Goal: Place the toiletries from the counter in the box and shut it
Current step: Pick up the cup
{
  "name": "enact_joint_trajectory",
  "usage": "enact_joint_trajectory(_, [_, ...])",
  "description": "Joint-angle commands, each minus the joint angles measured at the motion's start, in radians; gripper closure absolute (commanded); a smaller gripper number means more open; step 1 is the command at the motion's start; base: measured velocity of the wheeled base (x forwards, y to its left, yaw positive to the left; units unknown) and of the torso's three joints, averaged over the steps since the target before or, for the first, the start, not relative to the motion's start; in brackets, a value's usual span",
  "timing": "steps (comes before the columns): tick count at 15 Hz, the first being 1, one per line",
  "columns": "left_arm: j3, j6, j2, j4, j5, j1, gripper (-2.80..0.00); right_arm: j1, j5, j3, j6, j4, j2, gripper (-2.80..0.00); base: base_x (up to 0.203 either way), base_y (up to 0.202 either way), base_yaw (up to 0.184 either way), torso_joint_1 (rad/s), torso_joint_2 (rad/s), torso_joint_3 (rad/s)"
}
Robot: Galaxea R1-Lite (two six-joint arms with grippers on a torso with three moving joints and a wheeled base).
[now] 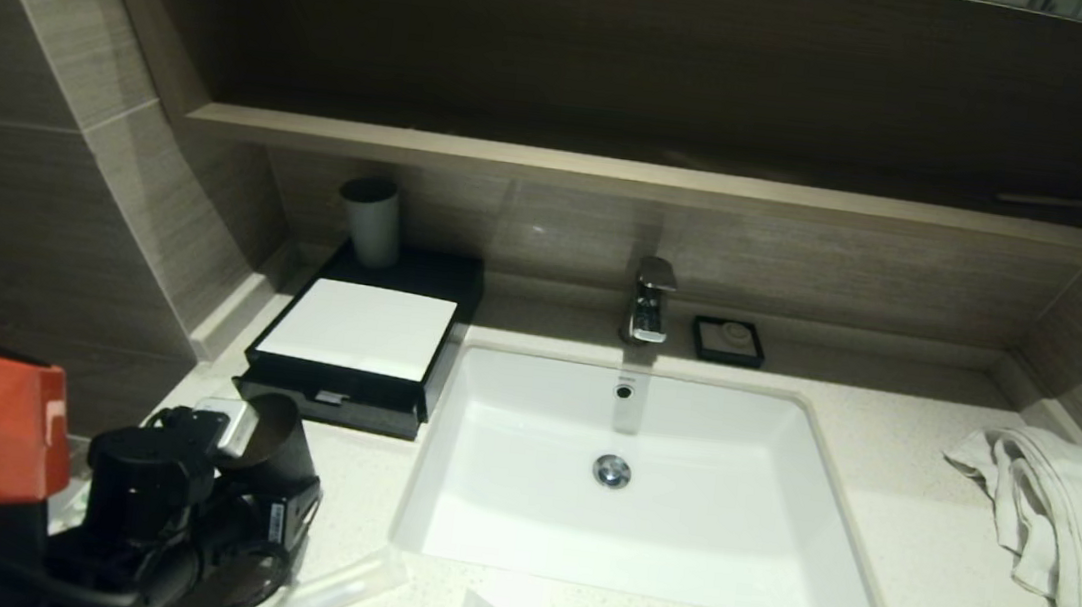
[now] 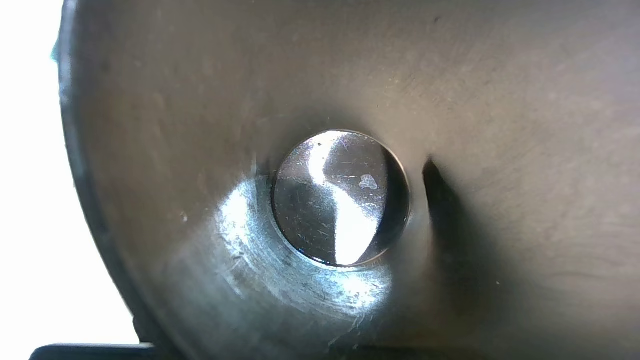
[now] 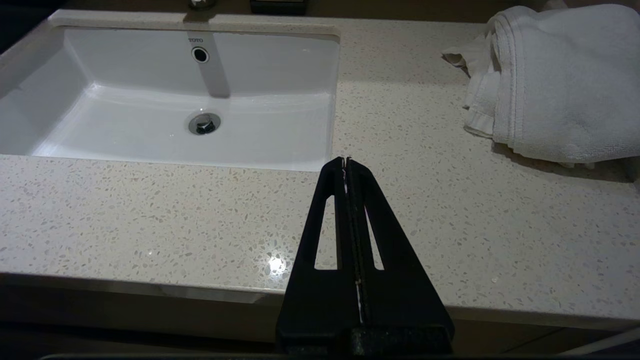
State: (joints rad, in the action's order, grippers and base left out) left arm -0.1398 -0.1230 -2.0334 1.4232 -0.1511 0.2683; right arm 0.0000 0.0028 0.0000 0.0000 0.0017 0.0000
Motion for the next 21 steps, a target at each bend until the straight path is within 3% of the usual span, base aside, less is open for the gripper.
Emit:
enact_joint_trajectory(1, [0.0, -0.001, 0.001, 0.008, -0.001, 0.0, 0.0, 0.0, 0.0, 0.0, 0.0, 0.0, 0.0, 0.0, 0.0, 0.0, 0.0, 0.0, 0.0, 0.0])
enact_joint_trajectory(15, [0.027, -0.005, 0.149, -0.019, -0.007, -0.002, 0.0, 0.0, 0.0, 0.0, 0.0, 0.0, 0.0, 0.0, 0.0, 0.0, 0.0, 0.0, 0.0, 0.0])
enact_joint_trajectory(21, [-0.053, -0.006, 0.335, -0.266, -0.009, -0.003, 0.0, 0.0, 0.0, 0.0, 0.0, 0.0, 0.0, 0.0, 0.0, 0.0, 0.0, 0.0, 0.0, 0.0])
